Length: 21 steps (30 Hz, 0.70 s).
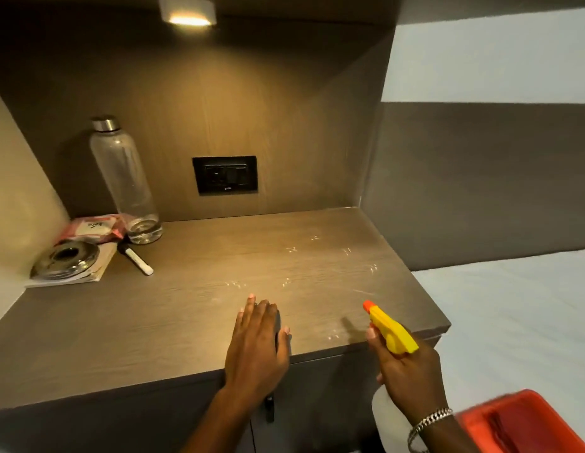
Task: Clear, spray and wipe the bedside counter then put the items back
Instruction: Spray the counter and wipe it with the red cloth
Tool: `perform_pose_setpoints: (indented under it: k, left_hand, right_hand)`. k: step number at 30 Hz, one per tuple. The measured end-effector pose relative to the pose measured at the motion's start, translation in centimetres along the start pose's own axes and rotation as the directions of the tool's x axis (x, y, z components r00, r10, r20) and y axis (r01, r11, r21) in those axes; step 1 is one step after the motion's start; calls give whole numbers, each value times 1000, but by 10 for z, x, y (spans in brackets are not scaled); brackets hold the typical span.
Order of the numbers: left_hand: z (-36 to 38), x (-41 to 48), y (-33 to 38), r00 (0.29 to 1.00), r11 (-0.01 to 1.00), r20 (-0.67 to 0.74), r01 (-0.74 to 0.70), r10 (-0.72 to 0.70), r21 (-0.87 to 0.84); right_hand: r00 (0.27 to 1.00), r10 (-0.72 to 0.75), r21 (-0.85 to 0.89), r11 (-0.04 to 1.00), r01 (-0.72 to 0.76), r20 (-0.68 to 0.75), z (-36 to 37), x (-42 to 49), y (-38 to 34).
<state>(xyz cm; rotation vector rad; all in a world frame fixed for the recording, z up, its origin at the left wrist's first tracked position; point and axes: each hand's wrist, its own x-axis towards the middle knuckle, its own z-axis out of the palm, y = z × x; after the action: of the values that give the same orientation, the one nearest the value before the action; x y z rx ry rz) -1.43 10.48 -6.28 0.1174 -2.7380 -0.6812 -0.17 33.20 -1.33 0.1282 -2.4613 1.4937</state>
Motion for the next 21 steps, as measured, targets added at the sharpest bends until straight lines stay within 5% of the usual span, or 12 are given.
perform_pose_setpoints:
  k: [6,10,13,17,21]
  left_hand:
    - [6,7,29,998,975,57,-22,35,-220]
    - [14,-2,90,975,901,65,-167,210,-401]
    - [40,-26,142,965,834,52,-193,256,-517]
    - [103,-55,205,942,777,272,20,196,-629]
    - [197,-69,264,791,825,571,161,219,-541]
  right_hand:
    - [991,106,24,994,-105,-75,-16,-7,13]
    - [953,193,137,977,-164,-236,-59,-24,43]
    - [866,280,228,953,-198,-415,-107,-41,78]
    - [712,296,176,955,-240,-637,-177,-55,141]
    - [550,358,190,921,-340,-755,-240,-57,230]
